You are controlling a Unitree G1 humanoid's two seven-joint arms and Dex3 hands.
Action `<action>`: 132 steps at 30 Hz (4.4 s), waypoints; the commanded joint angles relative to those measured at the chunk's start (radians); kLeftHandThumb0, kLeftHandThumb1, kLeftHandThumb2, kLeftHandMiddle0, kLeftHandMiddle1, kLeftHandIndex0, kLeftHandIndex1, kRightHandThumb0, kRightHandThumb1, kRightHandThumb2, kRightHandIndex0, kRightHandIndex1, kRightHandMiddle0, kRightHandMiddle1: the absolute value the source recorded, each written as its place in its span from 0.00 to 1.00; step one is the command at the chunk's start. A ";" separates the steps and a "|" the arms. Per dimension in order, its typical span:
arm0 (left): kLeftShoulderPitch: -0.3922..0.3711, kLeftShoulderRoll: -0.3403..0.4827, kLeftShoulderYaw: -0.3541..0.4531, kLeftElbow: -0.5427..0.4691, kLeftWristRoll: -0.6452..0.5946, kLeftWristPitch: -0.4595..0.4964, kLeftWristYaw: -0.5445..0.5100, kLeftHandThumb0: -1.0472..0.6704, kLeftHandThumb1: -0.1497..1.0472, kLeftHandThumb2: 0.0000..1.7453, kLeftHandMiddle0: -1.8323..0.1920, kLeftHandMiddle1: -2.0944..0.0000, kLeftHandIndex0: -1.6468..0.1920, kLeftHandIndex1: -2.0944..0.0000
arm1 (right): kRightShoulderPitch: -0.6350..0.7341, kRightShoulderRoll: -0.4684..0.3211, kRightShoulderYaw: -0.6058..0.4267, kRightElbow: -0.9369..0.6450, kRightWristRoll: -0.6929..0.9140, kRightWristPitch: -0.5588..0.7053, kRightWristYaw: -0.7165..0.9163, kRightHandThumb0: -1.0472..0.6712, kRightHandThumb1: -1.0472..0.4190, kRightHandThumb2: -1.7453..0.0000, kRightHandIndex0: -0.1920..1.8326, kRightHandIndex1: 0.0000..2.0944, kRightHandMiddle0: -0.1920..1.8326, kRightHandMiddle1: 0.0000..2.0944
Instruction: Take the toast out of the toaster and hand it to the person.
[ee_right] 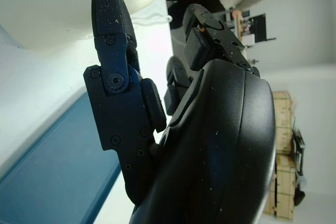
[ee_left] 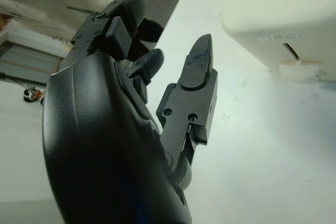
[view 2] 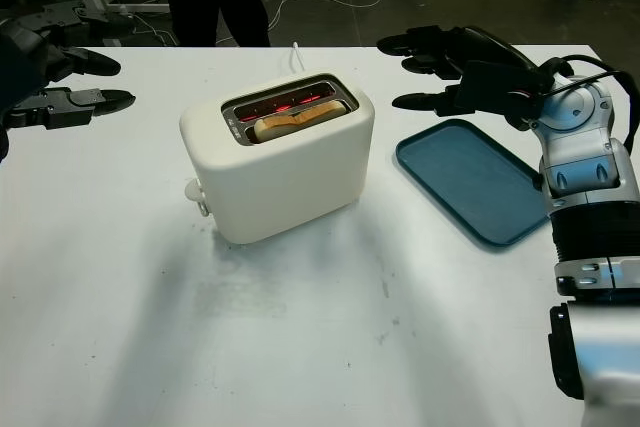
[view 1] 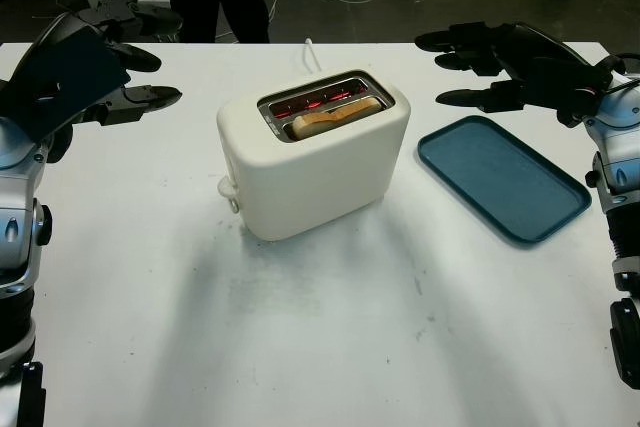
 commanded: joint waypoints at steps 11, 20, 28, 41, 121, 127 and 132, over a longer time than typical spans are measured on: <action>-0.004 -0.001 0.000 0.004 -0.006 -0.004 0.006 0.59 0.89 0.06 0.85 0.51 0.74 0.76 | -0.007 0.000 0.001 -0.001 -0.005 -0.008 -0.008 0.17 0.09 0.89 0.28 0.01 0.28 0.00; 0.001 0.004 0.000 0.004 -0.003 -0.014 0.004 0.59 0.88 0.06 0.85 0.51 0.74 0.75 | -0.009 0.001 0.001 0.002 -0.003 -0.002 -0.005 0.17 0.09 0.89 0.28 0.00 0.27 0.00; 0.001 0.005 0.002 -0.003 -0.003 -0.001 0.004 0.59 0.88 0.06 0.85 0.51 0.75 0.75 | -0.004 0.003 -0.004 0.001 0.005 -0.006 -0.006 0.17 0.09 0.89 0.28 0.00 0.27 0.00; -0.001 0.001 0.006 -0.009 -0.012 0.024 0.002 0.60 0.89 0.06 0.87 0.52 0.76 0.75 | -0.003 -0.002 0.000 -0.008 0.001 0.003 -0.001 0.18 0.09 0.89 0.28 0.00 0.27 0.00; -0.003 -0.008 0.007 -0.006 -0.008 0.025 0.007 0.59 0.88 0.07 0.86 0.52 0.76 0.75 | 0.002 0.004 -0.003 -0.032 0.022 0.057 0.011 0.22 0.09 0.91 0.25 0.00 0.26 0.00; -0.001 -0.010 0.009 0.001 -0.010 0.010 0.006 0.58 0.88 0.07 0.86 0.51 0.76 0.75 | -0.003 0.006 -0.002 -0.020 0.021 0.047 0.011 0.20 0.09 0.91 0.26 0.00 0.26 0.00; 0.001 -0.014 0.017 0.007 -0.017 0.003 0.006 0.59 0.87 0.07 0.87 0.51 0.76 0.74 | -0.002 0.005 0.000 -0.023 0.019 0.045 0.011 0.20 0.09 0.90 0.26 0.00 0.26 0.00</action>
